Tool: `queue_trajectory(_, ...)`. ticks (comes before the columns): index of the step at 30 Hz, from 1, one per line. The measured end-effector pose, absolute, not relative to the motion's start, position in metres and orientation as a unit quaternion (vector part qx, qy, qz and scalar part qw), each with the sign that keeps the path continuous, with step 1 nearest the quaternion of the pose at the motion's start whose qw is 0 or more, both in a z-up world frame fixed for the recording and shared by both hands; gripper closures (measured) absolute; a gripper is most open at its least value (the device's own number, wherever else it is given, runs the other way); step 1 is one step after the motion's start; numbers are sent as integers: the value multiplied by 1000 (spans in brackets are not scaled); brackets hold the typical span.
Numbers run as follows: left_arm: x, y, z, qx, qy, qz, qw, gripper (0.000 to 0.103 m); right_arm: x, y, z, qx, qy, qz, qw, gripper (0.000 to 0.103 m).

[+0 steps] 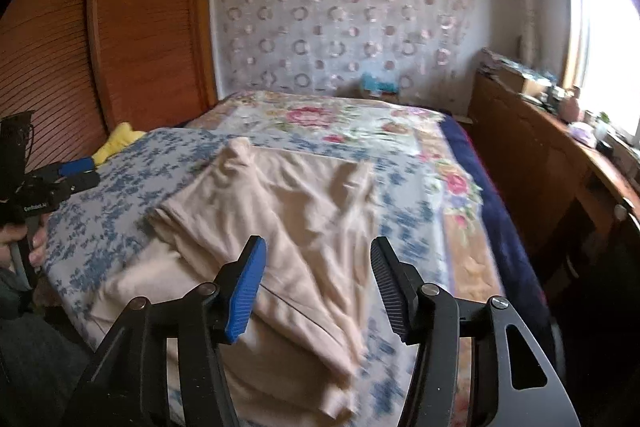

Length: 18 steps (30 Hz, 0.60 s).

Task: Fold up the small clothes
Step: 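Grasp the shirt side with the right tool and fold it over the shirt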

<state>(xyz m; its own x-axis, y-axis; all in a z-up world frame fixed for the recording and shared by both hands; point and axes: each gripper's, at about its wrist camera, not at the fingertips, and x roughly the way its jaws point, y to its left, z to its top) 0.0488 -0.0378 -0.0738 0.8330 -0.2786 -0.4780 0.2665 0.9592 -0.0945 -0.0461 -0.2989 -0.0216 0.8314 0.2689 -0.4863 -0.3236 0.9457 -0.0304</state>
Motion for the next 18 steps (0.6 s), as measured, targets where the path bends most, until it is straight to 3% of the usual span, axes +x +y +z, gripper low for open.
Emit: queue_trajectory(18,46,-5,-76,-24,248,-109,962,26,69,-161,-62,-130,331,308,882,47)
